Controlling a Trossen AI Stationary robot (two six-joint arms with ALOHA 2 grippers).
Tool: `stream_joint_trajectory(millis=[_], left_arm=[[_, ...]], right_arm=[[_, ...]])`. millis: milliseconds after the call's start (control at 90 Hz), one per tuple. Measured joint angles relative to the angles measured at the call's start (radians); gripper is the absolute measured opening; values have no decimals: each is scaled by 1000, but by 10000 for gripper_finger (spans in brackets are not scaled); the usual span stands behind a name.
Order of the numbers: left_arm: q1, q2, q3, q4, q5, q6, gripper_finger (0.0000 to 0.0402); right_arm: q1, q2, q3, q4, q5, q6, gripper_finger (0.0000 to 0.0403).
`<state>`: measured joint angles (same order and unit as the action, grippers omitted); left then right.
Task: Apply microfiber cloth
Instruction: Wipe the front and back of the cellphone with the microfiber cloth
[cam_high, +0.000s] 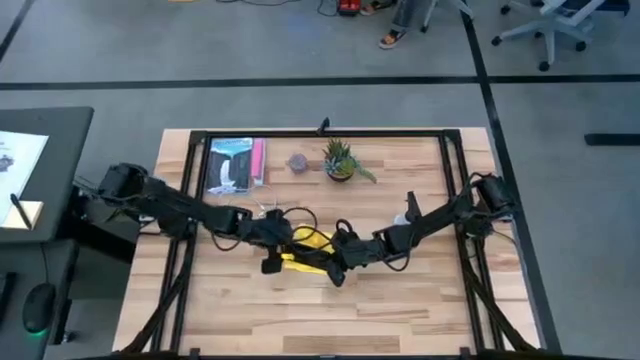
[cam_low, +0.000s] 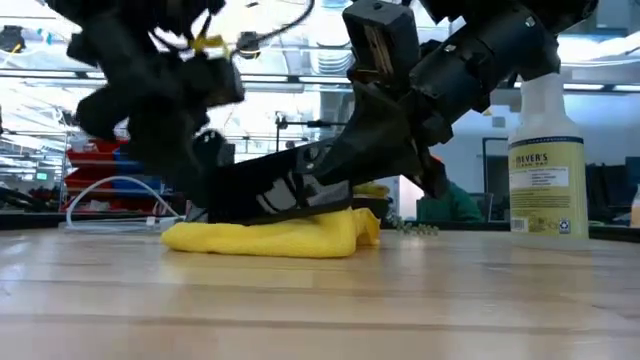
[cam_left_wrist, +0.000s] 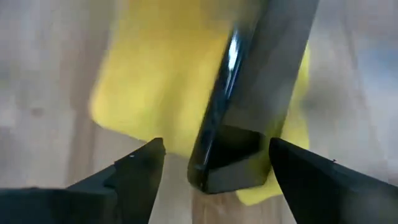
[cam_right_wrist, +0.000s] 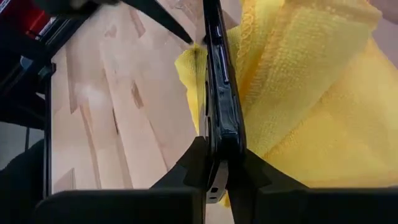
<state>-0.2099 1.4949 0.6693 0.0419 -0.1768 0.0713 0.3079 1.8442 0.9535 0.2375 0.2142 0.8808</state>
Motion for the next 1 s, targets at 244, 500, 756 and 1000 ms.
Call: stream_joint_trajectory(millis=[244, 500, 756, 1000], left_arm=[[-30, 30, 0, 34, 43, -16, 203], [-33, 27, 0, 60, 44, -43, 123], [-54, 24, 0, 67, 46, -83, 18], [-86, -86, 0, -32, -57, -203, 11]], right_arm=[[1, 0, 0, 0, 0, -10, 20], [2, 0, 1, -2, 9, -71, 21], [1, 0, 1, -51, 20, -214, 58], [-17, -27, 10, -272, 11, -299, 165]])
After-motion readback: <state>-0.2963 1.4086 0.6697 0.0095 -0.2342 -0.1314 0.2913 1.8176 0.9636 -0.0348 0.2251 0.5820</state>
